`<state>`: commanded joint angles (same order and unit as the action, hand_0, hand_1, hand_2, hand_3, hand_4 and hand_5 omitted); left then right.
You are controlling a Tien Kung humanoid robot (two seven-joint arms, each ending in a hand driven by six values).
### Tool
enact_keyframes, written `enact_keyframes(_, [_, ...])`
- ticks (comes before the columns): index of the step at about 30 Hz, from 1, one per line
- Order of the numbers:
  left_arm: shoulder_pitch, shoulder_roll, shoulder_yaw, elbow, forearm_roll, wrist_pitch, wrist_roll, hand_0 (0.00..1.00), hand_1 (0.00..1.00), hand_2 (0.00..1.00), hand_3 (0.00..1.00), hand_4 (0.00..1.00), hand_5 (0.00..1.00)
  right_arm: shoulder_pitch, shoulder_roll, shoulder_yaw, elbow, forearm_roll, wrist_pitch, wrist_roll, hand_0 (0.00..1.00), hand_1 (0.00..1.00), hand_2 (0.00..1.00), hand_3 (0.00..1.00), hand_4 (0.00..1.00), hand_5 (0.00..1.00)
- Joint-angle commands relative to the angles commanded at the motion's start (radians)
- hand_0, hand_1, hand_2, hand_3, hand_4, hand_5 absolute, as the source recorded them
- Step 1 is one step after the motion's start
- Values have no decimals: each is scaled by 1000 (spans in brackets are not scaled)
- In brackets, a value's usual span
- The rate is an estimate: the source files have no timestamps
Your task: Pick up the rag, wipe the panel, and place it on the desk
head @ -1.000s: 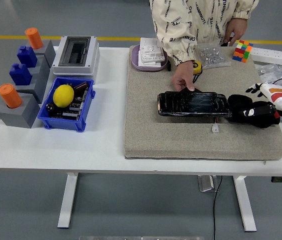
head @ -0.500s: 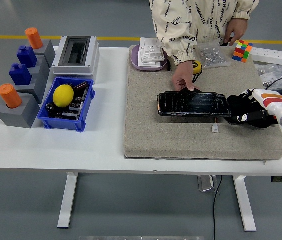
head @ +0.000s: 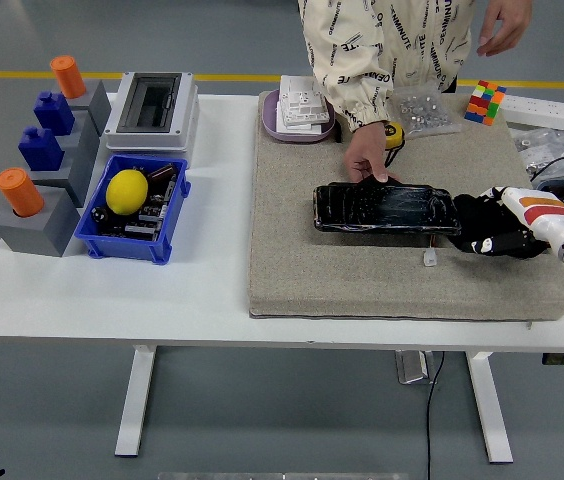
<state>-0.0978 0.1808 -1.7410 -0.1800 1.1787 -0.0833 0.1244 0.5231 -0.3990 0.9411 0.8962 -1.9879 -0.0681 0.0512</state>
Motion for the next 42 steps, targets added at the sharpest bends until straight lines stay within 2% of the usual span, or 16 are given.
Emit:
enact_keyframes(10, [-5,-3,1,0,-4,0,0,726,716,767,625,692,579,-14,17,5,1,-2,-21,6,706,677,744,753,998,518])
enact_keyframes(28, [-11,-13,18,0,-17,0,2,724,716,767,625,692,581,-20,-6,47,17,-12,-36,14,700,669,736,747,998,504])
enact_keyframes(35, [-9,-15,23,0,-22,3,6,725,716,767,625,692,581,-12,0,67,-18,-23,-41,23,701,666,733,744,998,478])
enact_keyframes(42, [-12,-14,23,0,-21,2,5,725,717,767,625,693,582,54,19,92,-79,-53,-51,32,702,665,731,743,998,469])
